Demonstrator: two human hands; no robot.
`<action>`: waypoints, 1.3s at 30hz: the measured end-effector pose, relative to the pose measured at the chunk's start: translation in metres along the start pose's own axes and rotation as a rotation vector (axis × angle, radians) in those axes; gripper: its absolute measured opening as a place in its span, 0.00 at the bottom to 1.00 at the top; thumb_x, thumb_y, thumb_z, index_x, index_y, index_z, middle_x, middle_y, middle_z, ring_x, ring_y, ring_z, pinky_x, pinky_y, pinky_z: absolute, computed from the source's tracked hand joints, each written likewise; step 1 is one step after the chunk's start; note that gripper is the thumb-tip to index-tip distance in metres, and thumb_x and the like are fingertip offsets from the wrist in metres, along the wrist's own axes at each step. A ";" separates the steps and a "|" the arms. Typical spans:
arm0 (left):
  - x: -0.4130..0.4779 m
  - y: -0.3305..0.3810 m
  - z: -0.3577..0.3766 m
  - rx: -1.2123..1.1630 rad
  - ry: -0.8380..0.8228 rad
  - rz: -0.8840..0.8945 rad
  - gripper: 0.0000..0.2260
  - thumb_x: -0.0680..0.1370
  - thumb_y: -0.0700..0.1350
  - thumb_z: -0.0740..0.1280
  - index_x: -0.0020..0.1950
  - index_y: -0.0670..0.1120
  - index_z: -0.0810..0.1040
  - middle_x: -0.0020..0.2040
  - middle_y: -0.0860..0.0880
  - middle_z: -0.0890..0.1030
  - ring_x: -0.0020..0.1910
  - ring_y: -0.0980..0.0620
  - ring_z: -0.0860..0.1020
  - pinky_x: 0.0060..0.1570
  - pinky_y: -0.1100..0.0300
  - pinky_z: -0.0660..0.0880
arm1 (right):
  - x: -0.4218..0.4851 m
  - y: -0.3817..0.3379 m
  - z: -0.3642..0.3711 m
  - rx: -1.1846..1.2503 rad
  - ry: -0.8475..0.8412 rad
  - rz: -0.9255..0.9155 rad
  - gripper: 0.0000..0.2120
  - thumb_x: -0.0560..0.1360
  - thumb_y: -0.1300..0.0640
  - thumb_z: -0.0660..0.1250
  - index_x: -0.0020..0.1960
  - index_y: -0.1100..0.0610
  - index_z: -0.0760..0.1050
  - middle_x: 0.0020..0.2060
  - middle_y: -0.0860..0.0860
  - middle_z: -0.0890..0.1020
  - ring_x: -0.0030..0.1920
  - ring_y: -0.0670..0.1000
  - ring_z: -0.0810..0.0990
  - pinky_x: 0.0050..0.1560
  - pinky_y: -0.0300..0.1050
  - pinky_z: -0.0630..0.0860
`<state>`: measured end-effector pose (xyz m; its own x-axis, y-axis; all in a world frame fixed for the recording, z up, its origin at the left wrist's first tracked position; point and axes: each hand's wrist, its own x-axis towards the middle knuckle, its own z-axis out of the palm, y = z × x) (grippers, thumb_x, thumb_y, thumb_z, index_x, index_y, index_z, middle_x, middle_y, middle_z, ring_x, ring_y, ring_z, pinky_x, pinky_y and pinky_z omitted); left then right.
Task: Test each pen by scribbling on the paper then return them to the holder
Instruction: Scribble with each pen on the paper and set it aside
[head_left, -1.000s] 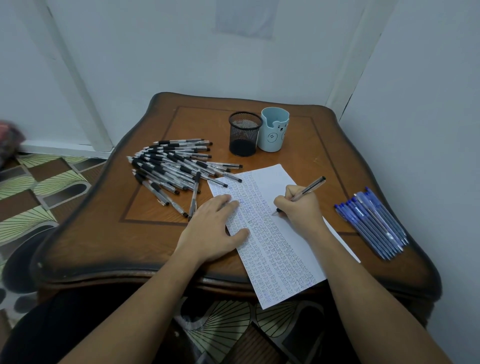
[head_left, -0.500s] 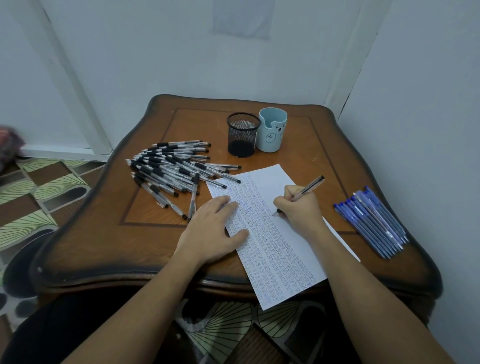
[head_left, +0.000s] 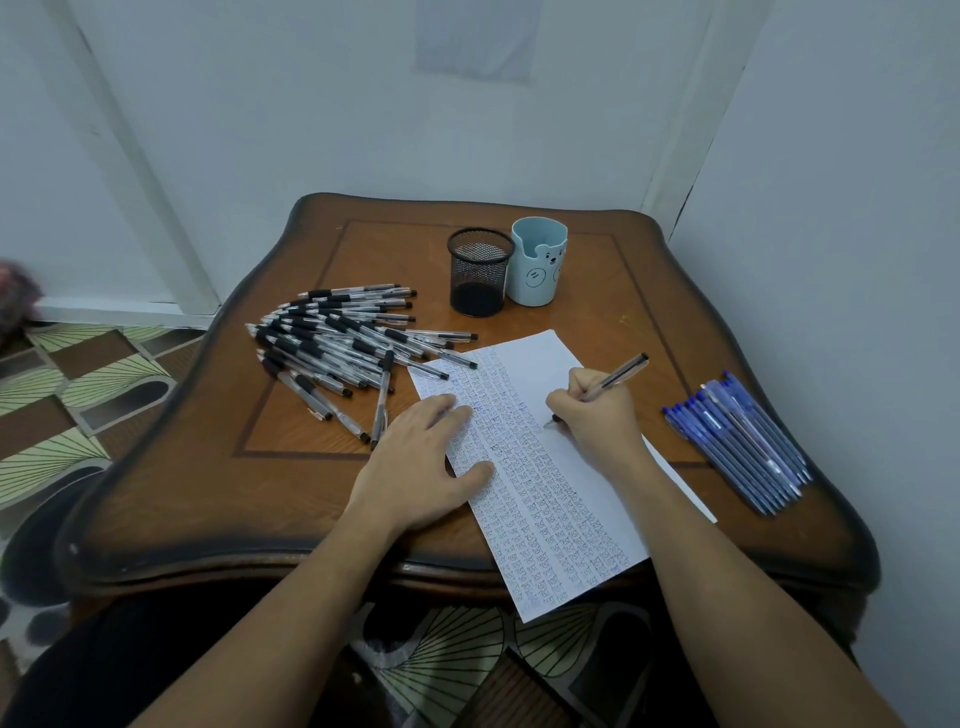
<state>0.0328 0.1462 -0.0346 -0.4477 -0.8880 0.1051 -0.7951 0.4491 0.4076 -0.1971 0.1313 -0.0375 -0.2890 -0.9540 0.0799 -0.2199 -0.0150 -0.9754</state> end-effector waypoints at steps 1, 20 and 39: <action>0.000 0.000 0.000 -0.002 0.000 0.003 0.40 0.68 0.71 0.50 0.75 0.51 0.65 0.76 0.53 0.62 0.74 0.54 0.58 0.72 0.55 0.56 | 0.001 -0.001 -0.001 0.035 0.029 0.021 0.19 0.73 0.69 0.66 0.30 0.58 0.61 0.25 0.52 0.65 0.27 0.51 0.69 0.30 0.42 0.74; -0.001 0.001 -0.002 -0.022 -0.004 -0.005 0.40 0.68 0.71 0.50 0.75 0.52 0.64 0.76 0.52 0.62 0.74 0.54 0.58 0.72 0.56 0.55 | 0.001 -0.034 -0.014 0.411 -0.008 0.234 0.06 0.83 0.51 0.61 0.55 0.52 0.73 0.26 0.53 0.74 0.27 0.50 0.69 0.27 0.44 0.65; -0.001 -0.001 -0.001 -0.035 0.015 -0.015 0.39 0.68 0.71 0.50 0.77 0.55 0.61 0.77 0.57 0.57 0.76 0.58 0.53 0.71 0.62 0.50 | 0.101 -0.055 -0.014 -0.396 0.023 0.281 0.19 0.81 0.58 0.66 0.72 0.55 0.72 0.53 0.54 0.79 0.38 0.50 0.74 0.33 0.41 0.74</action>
<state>0.0345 0.1462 -0.0339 -0.4297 -0.8959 0.1126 -0.7866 0.4326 0.4407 -0.2274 0.0395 0.0270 -0.4078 -0.8977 -0.1668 -0.4665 0.3618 -0.8071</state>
